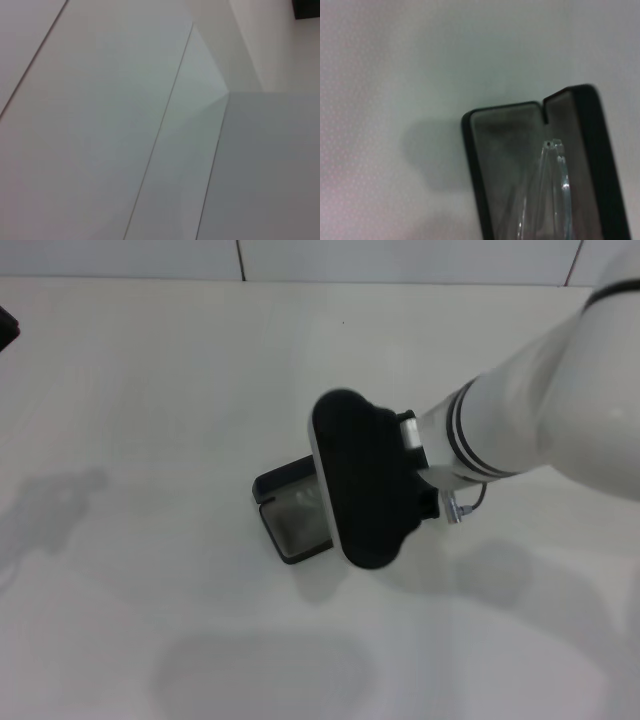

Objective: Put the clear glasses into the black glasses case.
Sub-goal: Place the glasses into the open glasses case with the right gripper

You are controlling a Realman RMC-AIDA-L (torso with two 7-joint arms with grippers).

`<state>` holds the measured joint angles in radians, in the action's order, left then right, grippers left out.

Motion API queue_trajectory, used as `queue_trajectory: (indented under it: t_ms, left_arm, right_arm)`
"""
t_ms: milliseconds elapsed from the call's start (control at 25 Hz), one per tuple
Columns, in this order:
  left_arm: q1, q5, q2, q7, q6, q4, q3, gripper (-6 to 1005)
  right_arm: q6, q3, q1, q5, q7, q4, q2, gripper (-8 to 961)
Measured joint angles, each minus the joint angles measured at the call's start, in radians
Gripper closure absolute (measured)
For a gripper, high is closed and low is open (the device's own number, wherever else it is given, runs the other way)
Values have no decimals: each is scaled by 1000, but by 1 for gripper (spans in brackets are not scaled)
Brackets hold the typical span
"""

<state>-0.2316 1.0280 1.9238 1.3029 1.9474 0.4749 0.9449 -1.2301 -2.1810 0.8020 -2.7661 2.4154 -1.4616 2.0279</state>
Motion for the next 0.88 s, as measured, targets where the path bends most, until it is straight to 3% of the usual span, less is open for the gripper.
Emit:
queue_trajectory:
  t_ms: [880]
  left_arm:
    - [-2, 0, 2, 0, -21, -1, 0, 921]
  right_arm:
    - [165, -106, -97, -122, -122, -30, 0, 819]
